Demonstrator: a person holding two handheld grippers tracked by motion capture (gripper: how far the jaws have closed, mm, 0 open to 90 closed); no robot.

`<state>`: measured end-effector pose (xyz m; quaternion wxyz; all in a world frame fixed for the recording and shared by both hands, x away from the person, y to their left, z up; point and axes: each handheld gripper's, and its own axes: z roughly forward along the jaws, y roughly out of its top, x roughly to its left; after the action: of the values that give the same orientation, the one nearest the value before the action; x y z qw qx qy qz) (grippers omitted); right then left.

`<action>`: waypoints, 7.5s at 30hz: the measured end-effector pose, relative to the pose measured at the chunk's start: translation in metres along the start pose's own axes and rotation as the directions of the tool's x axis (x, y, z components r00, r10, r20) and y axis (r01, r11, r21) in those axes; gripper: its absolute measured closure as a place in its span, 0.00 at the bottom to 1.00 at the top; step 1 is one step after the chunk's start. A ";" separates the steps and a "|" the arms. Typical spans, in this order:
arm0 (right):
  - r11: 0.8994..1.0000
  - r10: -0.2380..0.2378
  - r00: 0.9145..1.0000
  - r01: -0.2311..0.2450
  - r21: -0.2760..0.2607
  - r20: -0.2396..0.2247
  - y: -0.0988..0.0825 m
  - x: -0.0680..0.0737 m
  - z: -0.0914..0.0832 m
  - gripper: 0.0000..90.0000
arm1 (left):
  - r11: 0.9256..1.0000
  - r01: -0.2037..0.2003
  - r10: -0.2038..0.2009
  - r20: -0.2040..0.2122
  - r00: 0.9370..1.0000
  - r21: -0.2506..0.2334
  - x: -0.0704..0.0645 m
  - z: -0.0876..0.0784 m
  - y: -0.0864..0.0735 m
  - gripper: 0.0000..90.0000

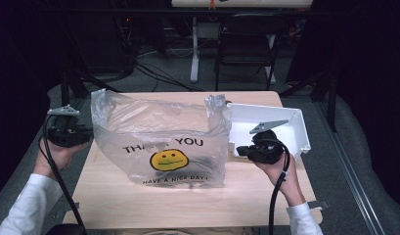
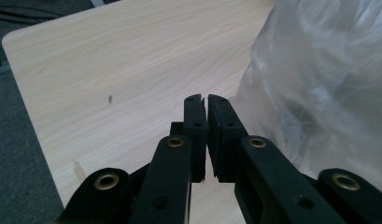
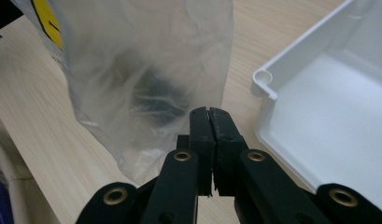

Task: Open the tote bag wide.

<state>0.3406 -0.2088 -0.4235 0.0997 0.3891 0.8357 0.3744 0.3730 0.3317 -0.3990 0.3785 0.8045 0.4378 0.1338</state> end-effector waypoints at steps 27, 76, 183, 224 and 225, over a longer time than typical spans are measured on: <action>0.978 -0.146 0.989 0.141 -0.152 -0.021 0.094 0.034 -0.056 0.99 | 0.993 -0.047 0.063 0.148 0.987 -0.109 -0.011 -0.034 0.043 0.97; 0.944 0.009 1.000 -0.013 0.330 0.013 -0.001 0.004 0.121 1.00 | 0.944 -0.029 0.005 0.073 0.997 0.329 -0.032 0.120 -0.044 1.00; 0.957 -0.196 0.978 0.205 0.206 -0.066 0.006 0.062 0.147 0.57 | 0.954 -0.018 -0.004 0.071 0.997 0.301 -0.034 0.142 -0.041 0.89; 0.966 -0.074 0.985 0.109 0.235 -0.153 -0.026 0.056 0.133 0.96 | 0.974 -0.051 0.031 0.096 0.995 0.219 -0.025 0.103 -0.038 0.64; 0.966 -0.073 0.986 0.108 0.235 -0.151 -0.025 0.055 0.133 0.96 | 0.974 -0.045 0.023 0.101 0.995 0.223 -0.025 0.101 -0.039 0.62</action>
<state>0.3498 -0.1065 -0.5275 0.0090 0.3321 0.8971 0.2914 0.3908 0.2749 -0.4926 0.3035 0.8552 0.4171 0.0505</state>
